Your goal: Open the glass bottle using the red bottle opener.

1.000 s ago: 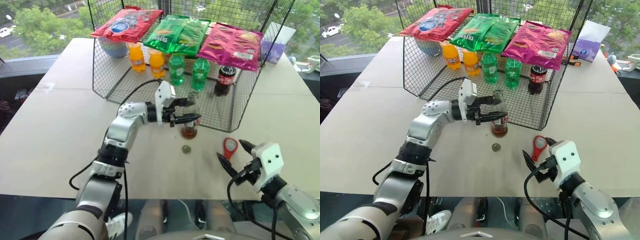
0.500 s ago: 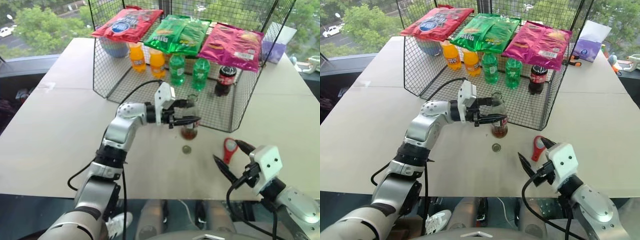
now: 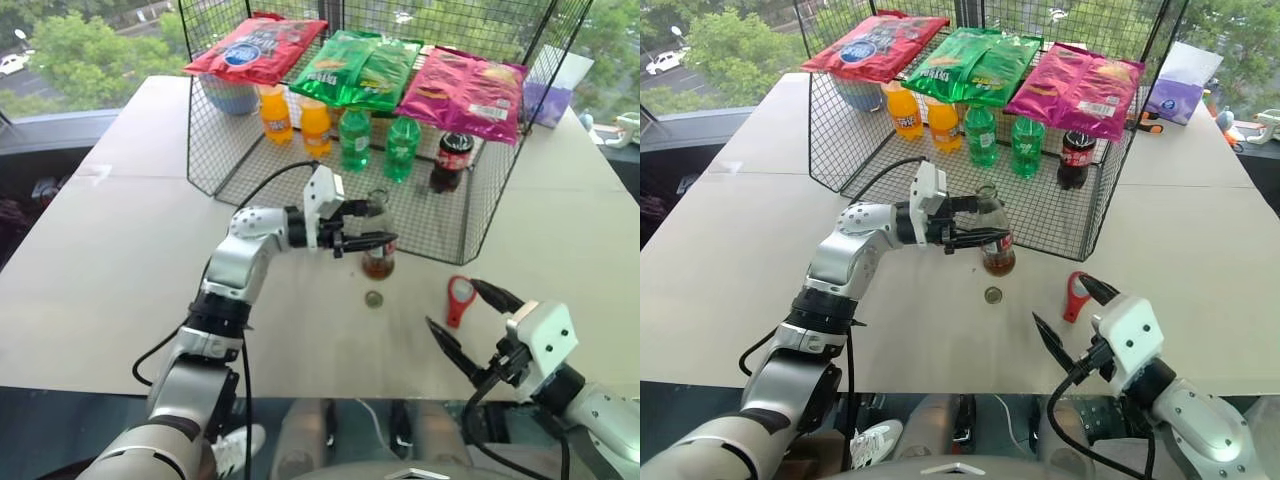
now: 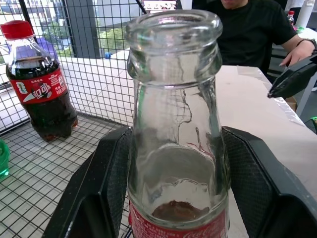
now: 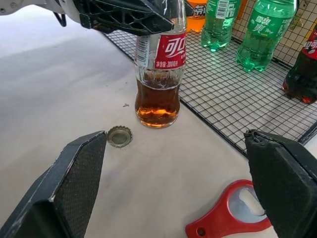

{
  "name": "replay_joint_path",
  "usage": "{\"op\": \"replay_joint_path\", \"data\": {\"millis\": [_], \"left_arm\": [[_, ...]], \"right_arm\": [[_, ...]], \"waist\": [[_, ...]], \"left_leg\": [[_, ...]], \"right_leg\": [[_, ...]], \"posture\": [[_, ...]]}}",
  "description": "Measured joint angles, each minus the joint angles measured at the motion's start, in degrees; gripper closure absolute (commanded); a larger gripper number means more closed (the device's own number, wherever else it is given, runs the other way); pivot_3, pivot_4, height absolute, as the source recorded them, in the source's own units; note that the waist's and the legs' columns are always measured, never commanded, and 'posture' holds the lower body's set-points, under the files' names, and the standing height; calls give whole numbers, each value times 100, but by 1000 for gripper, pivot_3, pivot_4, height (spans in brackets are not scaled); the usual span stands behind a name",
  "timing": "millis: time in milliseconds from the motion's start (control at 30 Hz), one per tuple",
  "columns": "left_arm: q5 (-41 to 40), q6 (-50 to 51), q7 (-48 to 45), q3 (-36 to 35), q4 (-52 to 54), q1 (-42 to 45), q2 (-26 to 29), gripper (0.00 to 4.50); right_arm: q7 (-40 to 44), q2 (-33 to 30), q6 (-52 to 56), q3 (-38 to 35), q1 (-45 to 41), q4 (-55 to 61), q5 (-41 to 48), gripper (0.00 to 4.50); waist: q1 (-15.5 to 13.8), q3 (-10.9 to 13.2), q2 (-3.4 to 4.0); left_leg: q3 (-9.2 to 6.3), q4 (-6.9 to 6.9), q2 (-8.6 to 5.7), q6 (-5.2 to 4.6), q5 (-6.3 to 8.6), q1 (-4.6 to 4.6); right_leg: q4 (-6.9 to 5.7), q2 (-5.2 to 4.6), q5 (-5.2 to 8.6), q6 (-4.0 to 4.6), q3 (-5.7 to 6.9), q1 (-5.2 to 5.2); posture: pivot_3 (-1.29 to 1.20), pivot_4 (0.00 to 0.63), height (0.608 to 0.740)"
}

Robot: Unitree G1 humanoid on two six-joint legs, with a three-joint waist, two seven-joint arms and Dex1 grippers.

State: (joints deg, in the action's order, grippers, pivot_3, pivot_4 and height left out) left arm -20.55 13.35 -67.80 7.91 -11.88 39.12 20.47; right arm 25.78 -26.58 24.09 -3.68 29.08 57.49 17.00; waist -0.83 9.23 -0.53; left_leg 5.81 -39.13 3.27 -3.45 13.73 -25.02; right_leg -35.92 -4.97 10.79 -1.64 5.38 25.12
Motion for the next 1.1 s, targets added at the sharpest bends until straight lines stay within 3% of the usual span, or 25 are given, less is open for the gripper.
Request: {"op": "replay_joint_path", "data": {"millis": [67, 133, 867, 1100], "left_arm": [[-9, 44, -76, 4, -4, -28, -1, 919], [-9, 94, -128, 56, -19, -124, -12, 21], [-19, 128, -176, 47, -34, -127, 38, 21], [-286, 277, -246, -318, 276, -878, 572, 21]], "right_arm": [[-14, -9, -39, -19, 23, 0, 1, 0], [-34, -11, -40, -46, 29, 0, 2, 0], [-117, -19, 62, -77, -128, 0, 0, 0], [-70, -32, 44, -400, 208, -1, 33, 0]], "waist": [[1, 0, 0], [1, 0, 0], [-1, 1, -1], [10, 0, 1]], "left_leg": [[0, 0, 1, 0, 0, 1], [0, 0, 1, 0, 0, 0], [0, -3, -1, 0, 0, -1], [0, -2, 5, 0, 0, 1]], "right_leg": [[0, 0, 0, 0, 0, 0], [0, 0, 0, 0, 0, 0], [-3, 0, 0, 0, 0, 0], [-4, 3, 0, 0, -1, 1]], "posture": [[0, 150, 728], [0, 150, 728], [0, 150, 728], [0, 150, 728]]}}
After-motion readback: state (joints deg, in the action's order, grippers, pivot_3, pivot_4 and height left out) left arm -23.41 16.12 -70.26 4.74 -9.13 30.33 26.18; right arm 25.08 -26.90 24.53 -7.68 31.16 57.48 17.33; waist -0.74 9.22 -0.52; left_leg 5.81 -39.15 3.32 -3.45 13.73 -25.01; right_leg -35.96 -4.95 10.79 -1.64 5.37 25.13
